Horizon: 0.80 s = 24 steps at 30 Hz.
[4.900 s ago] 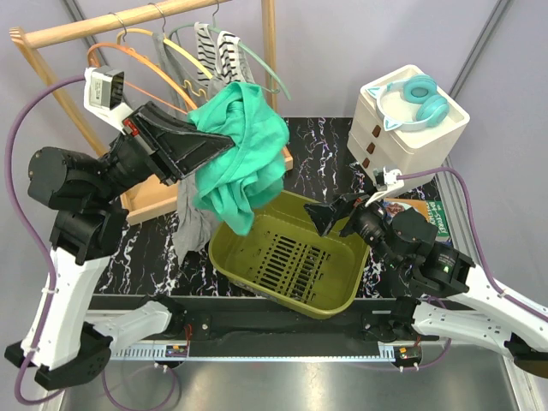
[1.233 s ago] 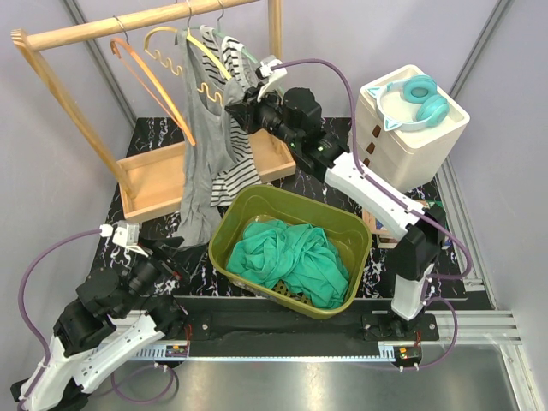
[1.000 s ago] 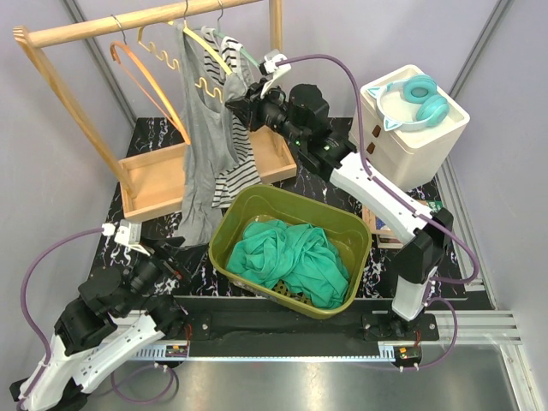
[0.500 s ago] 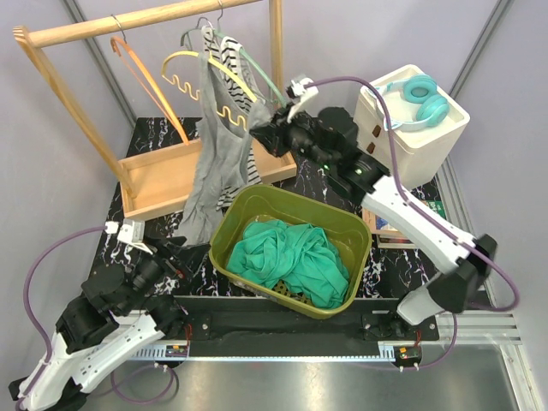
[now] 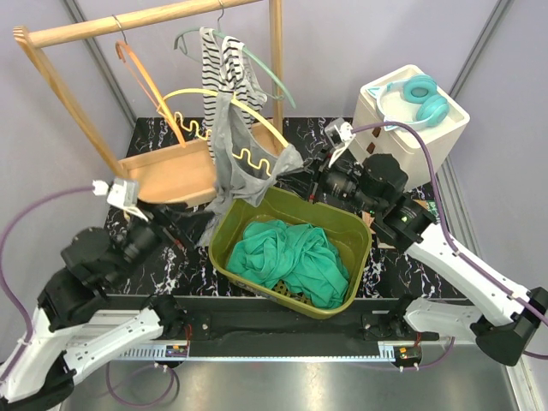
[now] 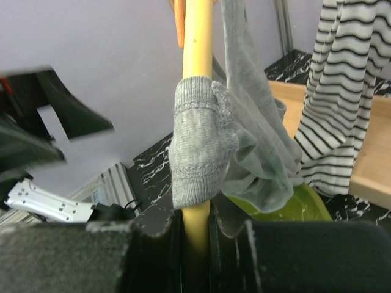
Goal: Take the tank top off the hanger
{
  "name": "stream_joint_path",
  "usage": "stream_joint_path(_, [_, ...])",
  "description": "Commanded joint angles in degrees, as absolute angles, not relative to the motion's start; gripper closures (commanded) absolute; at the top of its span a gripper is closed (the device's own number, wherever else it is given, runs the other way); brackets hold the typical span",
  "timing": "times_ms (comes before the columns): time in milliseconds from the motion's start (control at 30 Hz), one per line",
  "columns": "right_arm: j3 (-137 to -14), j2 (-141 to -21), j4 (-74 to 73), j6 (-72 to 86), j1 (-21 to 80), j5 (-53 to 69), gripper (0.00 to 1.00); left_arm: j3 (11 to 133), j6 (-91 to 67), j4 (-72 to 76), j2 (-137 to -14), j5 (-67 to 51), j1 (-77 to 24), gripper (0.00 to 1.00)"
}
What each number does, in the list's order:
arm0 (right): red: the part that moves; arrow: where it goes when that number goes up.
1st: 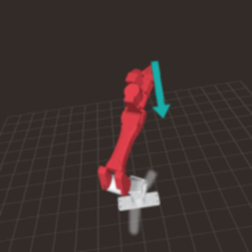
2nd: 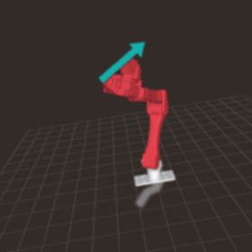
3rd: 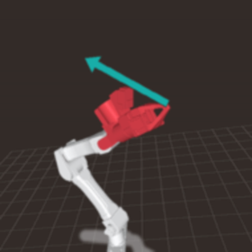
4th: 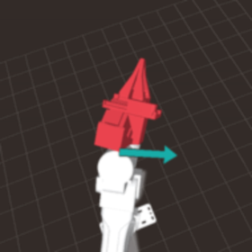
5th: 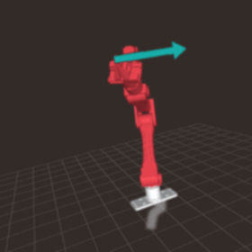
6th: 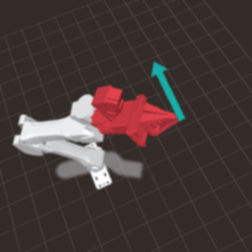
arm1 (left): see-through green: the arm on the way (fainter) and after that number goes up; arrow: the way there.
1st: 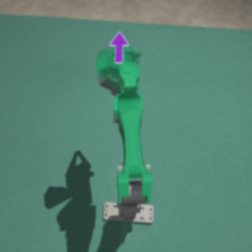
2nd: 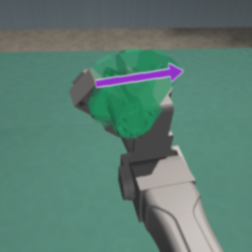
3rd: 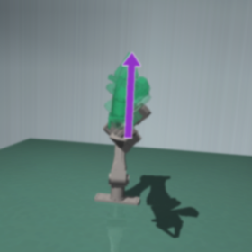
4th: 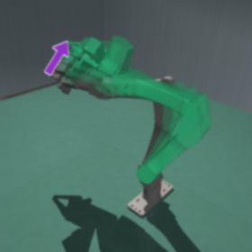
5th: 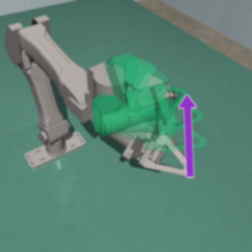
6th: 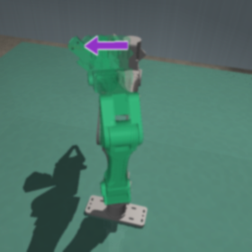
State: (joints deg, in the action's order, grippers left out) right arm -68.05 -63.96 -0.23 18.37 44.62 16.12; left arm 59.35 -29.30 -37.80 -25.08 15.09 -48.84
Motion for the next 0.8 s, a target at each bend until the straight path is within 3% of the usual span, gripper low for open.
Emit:
stream_joint_path(0, [-64.08, -58.72, 2.46, 21.44, 45.0, 18.72, 1.0, 72.49, -23.91, -34.1, -33.47, 15.2, -48.87, 0.05])
stream_joint_path(200, [-59.77, -52.92, 2.11, 22.68, 45.0, 19.25, 1.0, 78.13, -23.38, -33.58, -42.97, 18.02, -48.87, 0.07])
stream_joint_path(367, [-55.91, -45.89, 1.58, 22.85, 45.0, 12.14, 1.0, 82.87, -23.29, -30.85, -49.3, 13.29, -48.87, 0.08])
stream_joint_path(767, [-54.05, -36.92, -5.88, 21.09, 45.0, 5.63, 1.0, 80.07, -25.84, -21.8, -45.79, 9.68, -48.87, 0.09])
